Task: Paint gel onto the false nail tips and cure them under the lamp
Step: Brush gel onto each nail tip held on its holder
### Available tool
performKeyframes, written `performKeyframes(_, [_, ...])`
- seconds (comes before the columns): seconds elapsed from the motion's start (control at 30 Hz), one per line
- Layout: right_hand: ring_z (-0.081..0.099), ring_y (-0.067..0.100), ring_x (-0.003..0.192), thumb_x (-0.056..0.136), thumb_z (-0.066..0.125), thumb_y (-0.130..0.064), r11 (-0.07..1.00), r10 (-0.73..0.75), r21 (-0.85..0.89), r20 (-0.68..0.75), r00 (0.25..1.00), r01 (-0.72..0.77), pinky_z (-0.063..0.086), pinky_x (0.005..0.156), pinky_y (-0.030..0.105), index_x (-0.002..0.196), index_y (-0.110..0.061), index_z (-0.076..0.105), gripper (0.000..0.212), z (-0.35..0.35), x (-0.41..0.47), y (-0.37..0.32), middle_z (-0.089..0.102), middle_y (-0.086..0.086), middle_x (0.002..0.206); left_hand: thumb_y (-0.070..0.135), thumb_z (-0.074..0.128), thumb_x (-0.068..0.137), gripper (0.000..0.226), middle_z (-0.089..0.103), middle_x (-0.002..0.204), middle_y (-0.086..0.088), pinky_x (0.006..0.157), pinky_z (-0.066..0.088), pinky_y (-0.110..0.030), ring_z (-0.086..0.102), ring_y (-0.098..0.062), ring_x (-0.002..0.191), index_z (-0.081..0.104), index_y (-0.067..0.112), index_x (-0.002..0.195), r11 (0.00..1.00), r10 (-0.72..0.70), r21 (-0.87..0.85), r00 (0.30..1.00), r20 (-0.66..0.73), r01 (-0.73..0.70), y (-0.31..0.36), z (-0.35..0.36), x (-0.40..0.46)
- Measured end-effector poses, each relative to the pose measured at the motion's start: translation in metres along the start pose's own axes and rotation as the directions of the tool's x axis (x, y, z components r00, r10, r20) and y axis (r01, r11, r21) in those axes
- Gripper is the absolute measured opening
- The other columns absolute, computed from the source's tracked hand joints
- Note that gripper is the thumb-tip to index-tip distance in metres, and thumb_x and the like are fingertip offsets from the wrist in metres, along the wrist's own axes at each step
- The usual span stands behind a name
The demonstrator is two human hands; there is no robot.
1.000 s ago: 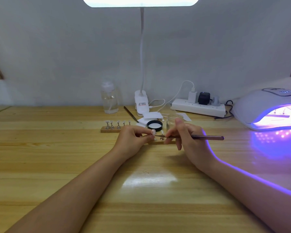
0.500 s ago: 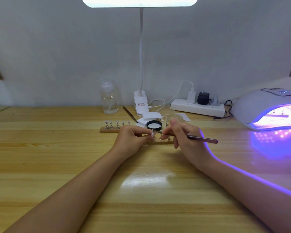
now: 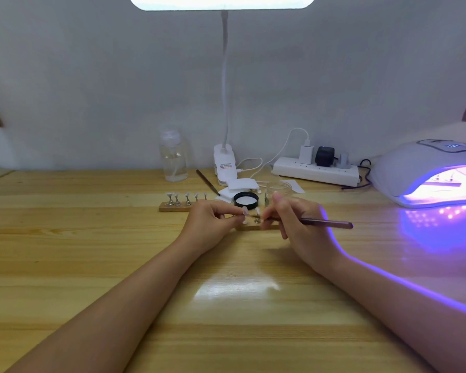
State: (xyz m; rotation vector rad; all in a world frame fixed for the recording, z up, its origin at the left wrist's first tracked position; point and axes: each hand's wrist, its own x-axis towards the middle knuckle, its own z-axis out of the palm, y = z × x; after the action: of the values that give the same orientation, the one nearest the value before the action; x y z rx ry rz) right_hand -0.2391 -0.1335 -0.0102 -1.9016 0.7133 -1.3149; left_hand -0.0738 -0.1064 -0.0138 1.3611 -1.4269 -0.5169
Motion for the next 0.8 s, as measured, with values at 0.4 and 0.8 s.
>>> performKeyframes(0.4, [0.064,0.005,0.07,0.089,0.04,-0.053,0.982,-0.066,-0.175,0.013,0.998,0.067,0.049,0.067,0.021,0.068,-0.033,0.063,0.038,-0.0002,0.0011,0.0015,0.067,-0.016,0.073,0.007,0.073,0.074,0.018,0.069,0.081,-0.021,0.056,0.035,-0.013,0.046,-0.018,0.067,0.071,0.023,0.082,0.997,-0.004,0.073,1.0,0.017,0.003,0.0015,-0.0009,-0.0006])
performKeyframes(0.8, [0.065,0.004,0.065,0.088,0.041,-0.054,0.993,-0.026,-0.116,0.025,0.999,0.028,0.052,0.07,0.029,0.061,-0.03,0.064,0.043,0.0001,0.0008,0.0038,0.068,-0.009,0.064,0.007,0.074,0.073,0.021,0.071,0.077,-0.011,0.058,0.036,-0.014,0.045,-0.016,0.066,0.071,0.027,0.078,0.996,0.002,0.089,0.999,0.04,-0.006,0.0011,-0.0011,-0.0005])
